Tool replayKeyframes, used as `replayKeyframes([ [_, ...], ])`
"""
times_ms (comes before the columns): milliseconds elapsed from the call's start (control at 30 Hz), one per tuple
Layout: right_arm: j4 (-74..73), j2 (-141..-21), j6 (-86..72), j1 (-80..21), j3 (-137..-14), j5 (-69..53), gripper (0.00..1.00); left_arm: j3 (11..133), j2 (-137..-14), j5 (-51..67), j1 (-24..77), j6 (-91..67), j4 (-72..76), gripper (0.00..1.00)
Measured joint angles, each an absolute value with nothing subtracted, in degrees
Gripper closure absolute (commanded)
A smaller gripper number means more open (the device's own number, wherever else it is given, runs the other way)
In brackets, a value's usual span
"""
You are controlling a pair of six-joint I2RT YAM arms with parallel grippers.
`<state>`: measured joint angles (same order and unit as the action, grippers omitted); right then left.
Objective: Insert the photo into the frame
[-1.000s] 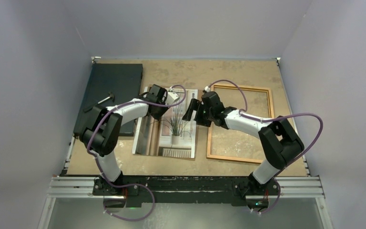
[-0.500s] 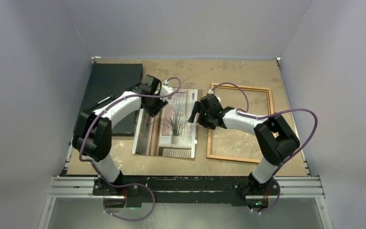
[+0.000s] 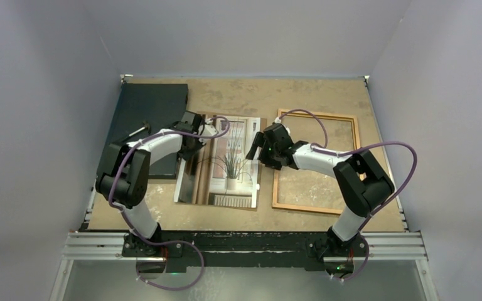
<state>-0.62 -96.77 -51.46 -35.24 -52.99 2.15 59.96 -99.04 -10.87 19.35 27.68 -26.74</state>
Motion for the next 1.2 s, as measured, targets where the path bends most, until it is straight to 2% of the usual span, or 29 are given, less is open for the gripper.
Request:
replayKeyframes([
  [633, 0.7, -97.4, -54.0, -32.3, -53.2, 3.8, 0.12, 59.5, -101.5, -14.7, 25.0, 25.8, -21.5, 0.81],
  [1000, 2.7, -99.7, -54.4, -32.2, -55.0, 7.6, 0.13, 59.5, -101.3, -13.5, 25.1, 24.7, -21.7, 0.81],
  [1200, 1.6, -100.8, -53.8, -31.6, -56.7, 10.4, 0.11, 65.3, -101.3, -7.9, 24.1, 23.4, -28.3, 0.78],
])
